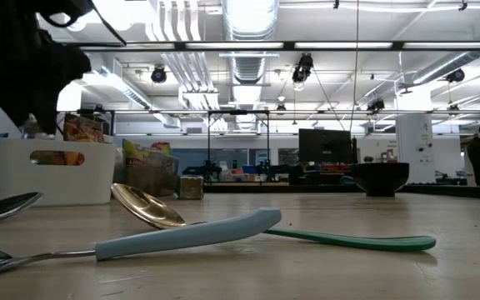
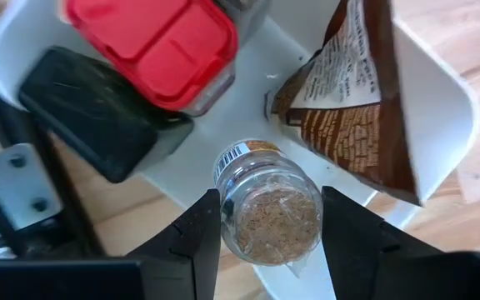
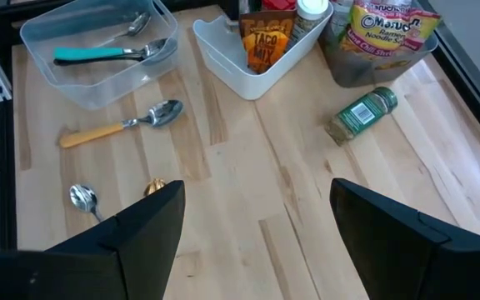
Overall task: Pick & Place Food Item
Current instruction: Put the brown seasoning bottle into the white bin
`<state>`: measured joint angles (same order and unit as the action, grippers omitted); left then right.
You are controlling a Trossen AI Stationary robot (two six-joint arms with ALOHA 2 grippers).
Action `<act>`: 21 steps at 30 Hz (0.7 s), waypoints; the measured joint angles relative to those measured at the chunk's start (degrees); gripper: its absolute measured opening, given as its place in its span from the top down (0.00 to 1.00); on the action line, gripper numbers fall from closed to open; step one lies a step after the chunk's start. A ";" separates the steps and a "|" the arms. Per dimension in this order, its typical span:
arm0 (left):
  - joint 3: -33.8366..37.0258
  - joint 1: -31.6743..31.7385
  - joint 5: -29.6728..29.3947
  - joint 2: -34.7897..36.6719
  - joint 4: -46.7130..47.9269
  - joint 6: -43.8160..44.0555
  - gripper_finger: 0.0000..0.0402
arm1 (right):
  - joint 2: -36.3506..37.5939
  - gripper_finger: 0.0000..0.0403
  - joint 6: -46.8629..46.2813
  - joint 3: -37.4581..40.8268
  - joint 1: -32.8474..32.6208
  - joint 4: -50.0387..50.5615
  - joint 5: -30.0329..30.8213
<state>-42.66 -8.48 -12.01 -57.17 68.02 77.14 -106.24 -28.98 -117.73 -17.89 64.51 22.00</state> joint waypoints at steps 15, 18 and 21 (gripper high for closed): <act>8.34 2.04 -0.20 -1.22 -11.88 -0.75 0.62 | -0.02 0.26 -0.67 0.02 0.00 -0.23 0.02; 8.68 2.42 -0.22 -2.11 -11.42 -0.78 0.62 | -0.02 0.26 -1.04 0.02 0.00 -0.34 0.02; 9.28 2.58 0.00 -3.12 -11.66 -0.78 0.62 | -0.02 0.26 -1.08 0.02 0.00 -0.44 0.02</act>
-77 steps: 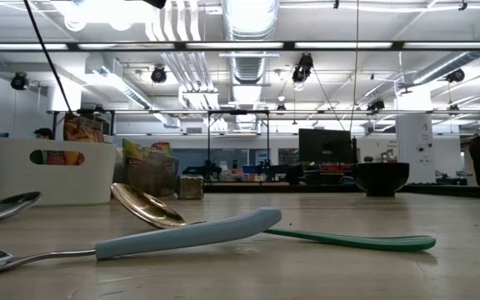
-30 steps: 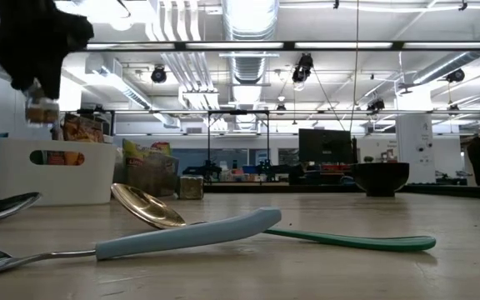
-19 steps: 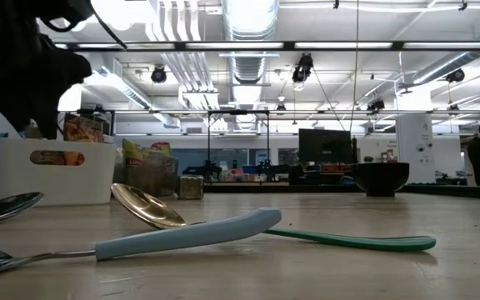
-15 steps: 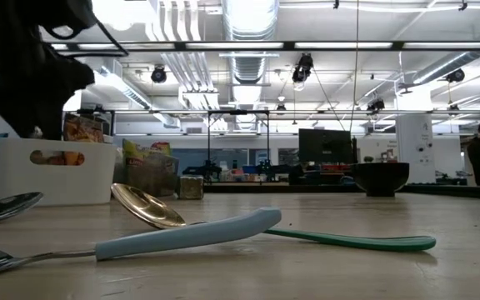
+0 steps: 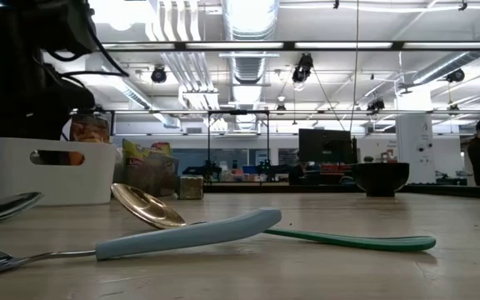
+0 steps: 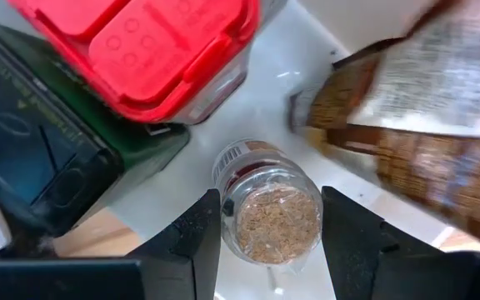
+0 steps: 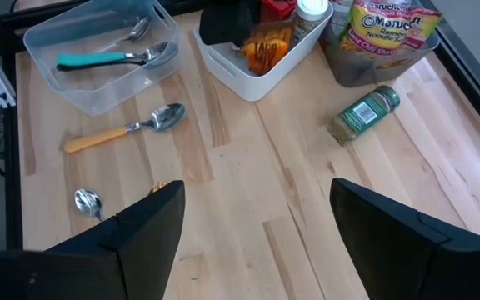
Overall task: Pick & Place Food Item
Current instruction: Put the brown seasoning bottle into the white bin
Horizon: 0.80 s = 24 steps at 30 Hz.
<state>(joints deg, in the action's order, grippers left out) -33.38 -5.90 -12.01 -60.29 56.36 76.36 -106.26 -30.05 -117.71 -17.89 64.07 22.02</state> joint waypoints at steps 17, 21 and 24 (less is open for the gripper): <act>0.01 2.33 1.62 -1.09 -0.21 0.20 0.62 | -0.04 0.26 -1.08 0.02 0.00 -0.09 -0.02; -0.03 2.63 2.22 -1.09 0.00 0.85 0.60 | -0.04 0.26 -1.10 0.02 0.00 -0.09 -0.33; -0.03 2.63 2.78 -1.09 0.03 0.84 0.47 | -0.05 0.26 -1.10 0.02 0.00 -0.07 -1.39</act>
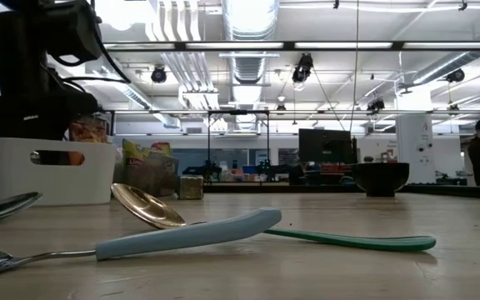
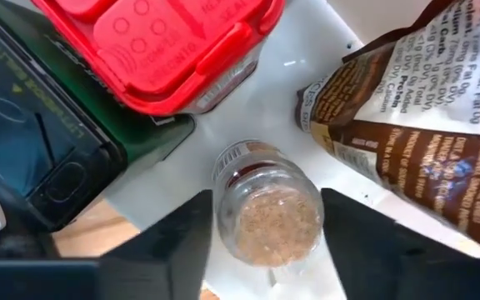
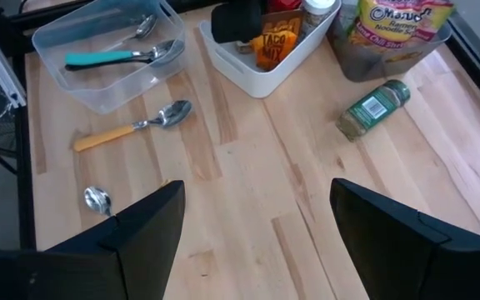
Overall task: Pick & Place Food Item
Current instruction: Put the brown seasoning bottle into the white bin, then put the green seasoning bottle into the white bin
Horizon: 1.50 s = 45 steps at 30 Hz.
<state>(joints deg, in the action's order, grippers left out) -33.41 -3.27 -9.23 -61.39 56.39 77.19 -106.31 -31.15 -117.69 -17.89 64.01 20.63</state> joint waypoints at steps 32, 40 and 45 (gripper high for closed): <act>-19.98 -0.07 0.88 4.43 6.18 -19.27 0.15 | -13.74 0.26 -15.99 -1.81 20.73 -4.12 -8.22; -19.77 -0.07 3.78 9.63 5.50 -26.65 0.15 | -23.63 0.26 -14.84 -9.17 24.66 -4.63 -10.47; -19.76 -0.04 3.90 11.82 5.35 -28.64 0.15 | -30.54 0.26 -14.98 -16.33 26.28 -4.22 -12.02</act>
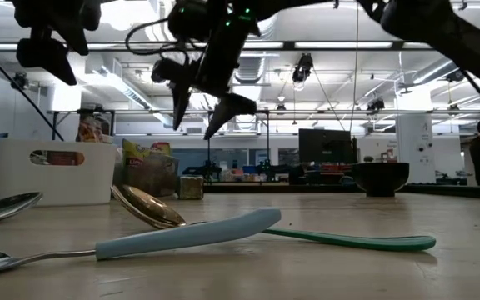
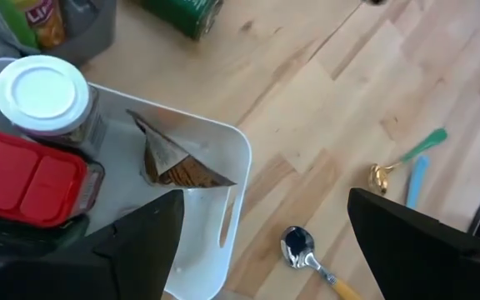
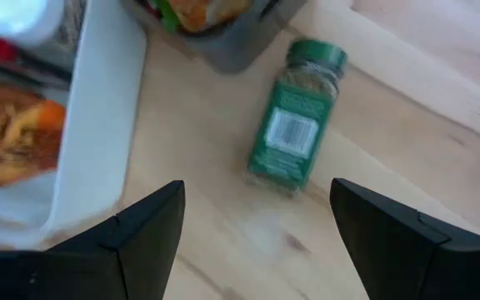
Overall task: Pick & Place Food Item
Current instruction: Put the green seasoning bottle into the white bin
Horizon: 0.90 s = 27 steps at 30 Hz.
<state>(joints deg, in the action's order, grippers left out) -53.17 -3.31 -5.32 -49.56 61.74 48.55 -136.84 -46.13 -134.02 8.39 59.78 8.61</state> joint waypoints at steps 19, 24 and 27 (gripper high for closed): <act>0.11 0.02 0.91 0.74 -0.70 -4.41 0.15 | -5.74 0.26 -4.47 -0.11 3.11 -2.17 0.94; 0.11 0.02 0.92 0.74 -0.70 -4.85 0.15 | -5.74 0.26 -6.38 0.81 2.98 -2.36 1.10; 0.11 0.00 1.09 0.74 -0.72 -4.85 0.15 | -5.74 0.26 -7.75 2.39 3.02 -2.96 0.13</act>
<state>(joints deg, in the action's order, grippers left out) -53.06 -3.31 -4.23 -48.82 61.02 43.70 -142.58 -53.88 -131.63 11.41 56.83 8.74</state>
